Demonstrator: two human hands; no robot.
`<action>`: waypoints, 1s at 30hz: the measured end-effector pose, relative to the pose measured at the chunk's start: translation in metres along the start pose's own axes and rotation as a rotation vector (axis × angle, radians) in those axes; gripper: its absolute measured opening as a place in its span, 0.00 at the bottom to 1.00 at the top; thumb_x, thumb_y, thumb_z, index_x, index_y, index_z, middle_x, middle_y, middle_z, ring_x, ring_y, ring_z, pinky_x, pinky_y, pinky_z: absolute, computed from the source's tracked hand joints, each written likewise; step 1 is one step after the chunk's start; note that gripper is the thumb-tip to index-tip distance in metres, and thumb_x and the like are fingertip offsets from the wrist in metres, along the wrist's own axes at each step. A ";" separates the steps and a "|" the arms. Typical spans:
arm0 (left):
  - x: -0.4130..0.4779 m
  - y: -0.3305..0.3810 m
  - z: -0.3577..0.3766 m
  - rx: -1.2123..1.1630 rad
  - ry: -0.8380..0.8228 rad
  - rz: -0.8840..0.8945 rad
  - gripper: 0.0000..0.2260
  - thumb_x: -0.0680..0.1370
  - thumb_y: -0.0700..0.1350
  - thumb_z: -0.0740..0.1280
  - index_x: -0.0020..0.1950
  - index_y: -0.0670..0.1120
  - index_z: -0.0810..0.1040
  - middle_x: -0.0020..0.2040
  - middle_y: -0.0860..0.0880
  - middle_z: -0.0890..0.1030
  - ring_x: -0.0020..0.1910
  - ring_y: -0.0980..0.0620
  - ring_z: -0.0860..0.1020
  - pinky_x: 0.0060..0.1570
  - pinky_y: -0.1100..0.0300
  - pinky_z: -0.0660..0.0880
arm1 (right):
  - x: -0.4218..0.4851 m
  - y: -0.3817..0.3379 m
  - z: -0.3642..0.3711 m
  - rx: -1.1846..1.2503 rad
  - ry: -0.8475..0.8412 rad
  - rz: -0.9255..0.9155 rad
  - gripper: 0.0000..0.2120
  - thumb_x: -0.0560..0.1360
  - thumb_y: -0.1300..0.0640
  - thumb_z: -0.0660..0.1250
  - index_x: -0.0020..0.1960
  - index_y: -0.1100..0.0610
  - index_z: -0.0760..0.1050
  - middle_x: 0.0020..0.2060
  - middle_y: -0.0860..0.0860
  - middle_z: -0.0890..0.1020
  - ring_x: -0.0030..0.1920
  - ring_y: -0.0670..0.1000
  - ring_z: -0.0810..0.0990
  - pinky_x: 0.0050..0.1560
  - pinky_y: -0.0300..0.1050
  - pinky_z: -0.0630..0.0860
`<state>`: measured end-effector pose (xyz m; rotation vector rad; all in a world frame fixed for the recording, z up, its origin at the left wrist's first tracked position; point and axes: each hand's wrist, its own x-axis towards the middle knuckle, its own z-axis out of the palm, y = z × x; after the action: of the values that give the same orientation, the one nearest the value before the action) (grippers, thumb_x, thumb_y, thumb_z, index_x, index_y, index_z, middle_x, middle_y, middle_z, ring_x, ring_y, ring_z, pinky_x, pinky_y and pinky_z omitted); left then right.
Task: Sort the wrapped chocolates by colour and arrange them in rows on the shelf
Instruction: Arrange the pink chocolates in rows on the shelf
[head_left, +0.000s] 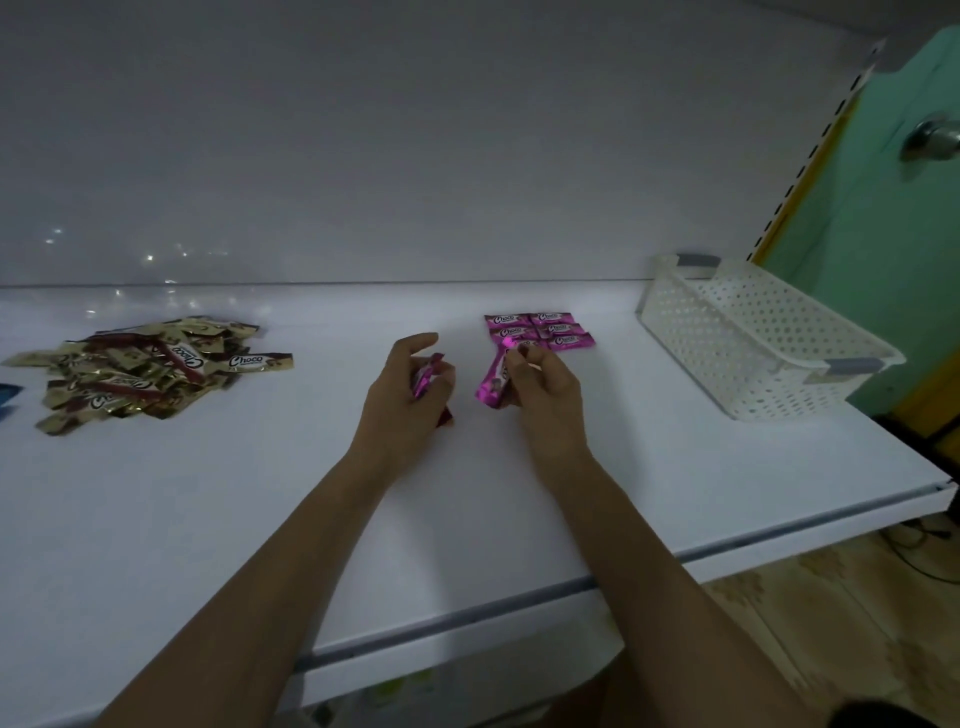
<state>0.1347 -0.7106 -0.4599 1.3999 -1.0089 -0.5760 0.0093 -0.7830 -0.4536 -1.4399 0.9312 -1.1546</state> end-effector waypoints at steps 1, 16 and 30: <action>0.000 0.000 0.000 -0.012 -0.004 -0.007 0.17 0.80 0.36 0.62 0.68 0.47 0.68 0.53 0.48 0.77 0.33 0.62 0.79 0.34 0.70 0.75 | -0.001 0.002 0.001 -0.061 0.045 -0.005 0.05 0.79 0.59 0.64 0.48 0.61 0.75 0.34 0.53 0.79 0.34 0.49 0.79 0.43 0.46 0.78; 0.004 -0.008 0.001 -0.053 0.029 -0.004 0.37 0.76 0.32 0.67 0.78 0.50 0.52 0.56 0.44 0.79 0.48 0.55 0.80 0.42 0.69 0.78 | -0.007 0.002 -0.016 -0.978 0.162 -0.533 0.11 0.71 0.65 0.62 0.49 0.56 0.79 0.45 0.54 0.82 0.47 0.57 0.77 0.44 0.46 0.67; 0.009 -0.012 -0.001 -0.133 0.080 0.011 0.27 0.75 0.30 0.68 0.70 0.49 0.66 0.51 0.48 0.80 0.45 0.57 0.82 0.51 0.52 0.81 | 0.010 0.015 -0.032 -1.187 -0.014 -0.489 0.16 0.70 0.46 0.72 0.51 0.55 0.78 0.47 0.53 0.79 0.48 0.55 0.76 0.47 0.47 0.71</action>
<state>0.1423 -0.7191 -0.4691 1.2888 -0.8979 -0.5642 -0.0192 -0.8028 -0.4660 -2.7321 1.3952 -0.9049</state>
